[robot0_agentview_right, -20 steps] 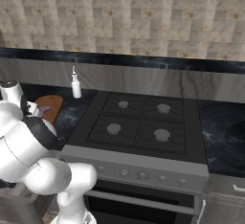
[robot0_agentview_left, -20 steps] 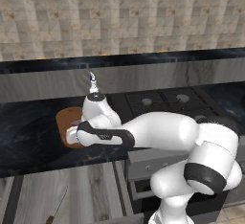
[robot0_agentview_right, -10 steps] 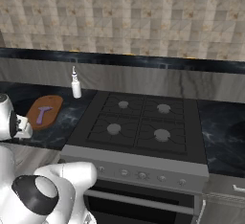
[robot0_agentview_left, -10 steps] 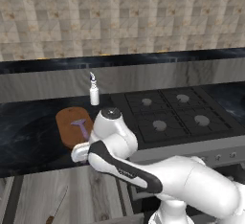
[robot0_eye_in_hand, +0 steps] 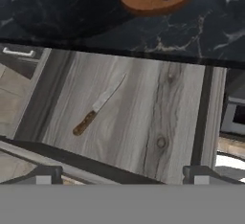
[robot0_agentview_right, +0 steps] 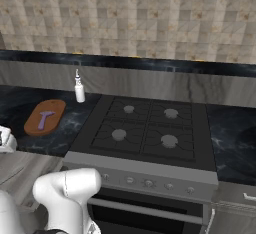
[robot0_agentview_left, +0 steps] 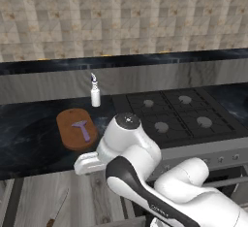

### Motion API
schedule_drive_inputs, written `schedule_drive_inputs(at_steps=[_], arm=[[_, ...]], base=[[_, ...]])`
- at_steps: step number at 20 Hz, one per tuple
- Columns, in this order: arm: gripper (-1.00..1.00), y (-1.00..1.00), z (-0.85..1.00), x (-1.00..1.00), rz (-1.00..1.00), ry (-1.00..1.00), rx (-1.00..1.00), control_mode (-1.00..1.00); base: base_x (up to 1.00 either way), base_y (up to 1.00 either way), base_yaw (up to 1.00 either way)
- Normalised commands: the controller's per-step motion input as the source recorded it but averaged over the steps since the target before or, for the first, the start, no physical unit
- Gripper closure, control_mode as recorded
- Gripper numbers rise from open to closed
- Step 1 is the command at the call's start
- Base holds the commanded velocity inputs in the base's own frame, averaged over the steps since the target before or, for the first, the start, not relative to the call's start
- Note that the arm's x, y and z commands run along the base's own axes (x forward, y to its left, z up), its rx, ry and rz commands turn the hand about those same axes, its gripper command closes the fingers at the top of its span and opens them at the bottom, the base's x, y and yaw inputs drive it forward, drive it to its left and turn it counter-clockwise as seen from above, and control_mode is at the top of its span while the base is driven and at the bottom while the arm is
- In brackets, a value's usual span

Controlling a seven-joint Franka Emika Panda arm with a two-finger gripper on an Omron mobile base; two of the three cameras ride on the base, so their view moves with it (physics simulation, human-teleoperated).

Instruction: Open the drawer on the left and place the cutting tools on the cutting board.

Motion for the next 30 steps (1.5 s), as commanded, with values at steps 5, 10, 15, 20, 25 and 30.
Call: schedule_drive_inputs(at_steps=[5, 10, 15, 20, 25, 30], arm=[[-1.0, 0.06, 0.0, -0.3, -0.09, 0.27, -0.05, -1.0], [-1.0, 0.07, 0.0, 0.0, -0.04, 0.18, -0.03, -1.0], [-1.0, 0.28, -0.06, 0.01, 0.0, 0.03, -0.01, -1.0], [-1.0, 0.27, -0.1, 0.12, 0.0, 0.07, -0.03, -1.0], [-1.0, 0.11, 0.0, 0.03, 0.0, 0.02, 0.0, -1.0], [-1.0, 0.09, -0.02, 0.14, -0.02, 0.04, -0.01, -1.0]], base=[[0.0, 0.0, 0.0], [0.0, 0.0, 0.0], [0.0, 0.0, 0.0], [0.0, 0.0, 0.0], [0.0, 0.0, 0.0], [0.0, 0.0, 0.0]])
